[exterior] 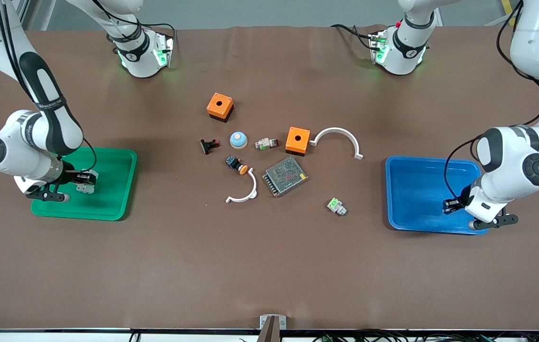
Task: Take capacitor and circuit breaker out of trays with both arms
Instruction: 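Grasp the breaker with the right gripper while the left gripper grasps the capacitor, then carry the breaker and capacitor out of the trays toward the table middle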
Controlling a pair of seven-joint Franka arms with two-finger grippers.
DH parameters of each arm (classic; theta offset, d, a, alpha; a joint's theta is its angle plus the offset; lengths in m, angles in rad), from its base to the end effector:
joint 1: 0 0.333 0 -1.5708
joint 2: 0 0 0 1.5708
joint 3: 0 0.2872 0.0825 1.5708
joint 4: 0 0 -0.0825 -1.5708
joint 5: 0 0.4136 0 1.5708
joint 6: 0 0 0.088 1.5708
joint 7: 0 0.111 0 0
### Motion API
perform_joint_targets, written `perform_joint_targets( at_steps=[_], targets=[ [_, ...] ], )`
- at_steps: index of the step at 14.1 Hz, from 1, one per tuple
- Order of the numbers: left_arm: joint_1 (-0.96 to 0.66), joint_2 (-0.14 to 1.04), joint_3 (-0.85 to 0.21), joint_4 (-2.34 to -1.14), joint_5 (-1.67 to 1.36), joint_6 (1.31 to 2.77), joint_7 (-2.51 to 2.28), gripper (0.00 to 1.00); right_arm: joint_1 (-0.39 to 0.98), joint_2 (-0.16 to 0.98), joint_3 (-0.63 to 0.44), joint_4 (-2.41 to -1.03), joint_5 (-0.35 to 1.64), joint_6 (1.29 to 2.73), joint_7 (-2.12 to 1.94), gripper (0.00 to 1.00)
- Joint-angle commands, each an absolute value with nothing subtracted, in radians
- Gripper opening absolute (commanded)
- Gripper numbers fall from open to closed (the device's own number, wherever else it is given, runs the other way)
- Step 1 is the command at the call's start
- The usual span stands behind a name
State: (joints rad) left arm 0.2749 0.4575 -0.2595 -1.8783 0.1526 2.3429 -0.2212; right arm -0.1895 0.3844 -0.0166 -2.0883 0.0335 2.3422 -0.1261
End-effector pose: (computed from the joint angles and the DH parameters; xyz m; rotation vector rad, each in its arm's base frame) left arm 0.6466 0.0171 0.2261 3.1261 0.2480 0.0407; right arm 0.5660 -0.1180 0.1735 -3.0938 0.1612 0.1953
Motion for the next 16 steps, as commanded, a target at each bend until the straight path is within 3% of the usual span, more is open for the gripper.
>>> perform_joint_targets(
  at_steps=[1,5,9,13,16],
  targets=[
    [0.267,0.318,-0.371,-1.905,0.175,2.202,-0.367,0.01,-0.088,0.315,-0.011,-2.053,0.049,2.235,-0.042,0.0],
    [0.238,0.322,-0.576,-1.908,0.175,2.152,-0.761,0.0,0.133,0.325,-0.011,-2.04,0.121,2.288,0.191,0.0],
    [0.071,0.38,-0.577,-1.907,0.193,2.166,-1.0,0.0,0.297,0.389,-0.011,-2.02,0.14,2.41,0.355,0.0],
    [-0.008,0.469,-0.577,-1.908,0.27,2.189,-1.211,0.0,0.431,0.477,-0.012,-1.936,0.14,2.416,0.428,0.0],
    [-0.037,0.511,-0.577,-1.949,0.31,2.29,-1.314,0.0,0.482,0.526,-0.012,-1.902,0.138,2.437,0.506,0.0]
  ],
)
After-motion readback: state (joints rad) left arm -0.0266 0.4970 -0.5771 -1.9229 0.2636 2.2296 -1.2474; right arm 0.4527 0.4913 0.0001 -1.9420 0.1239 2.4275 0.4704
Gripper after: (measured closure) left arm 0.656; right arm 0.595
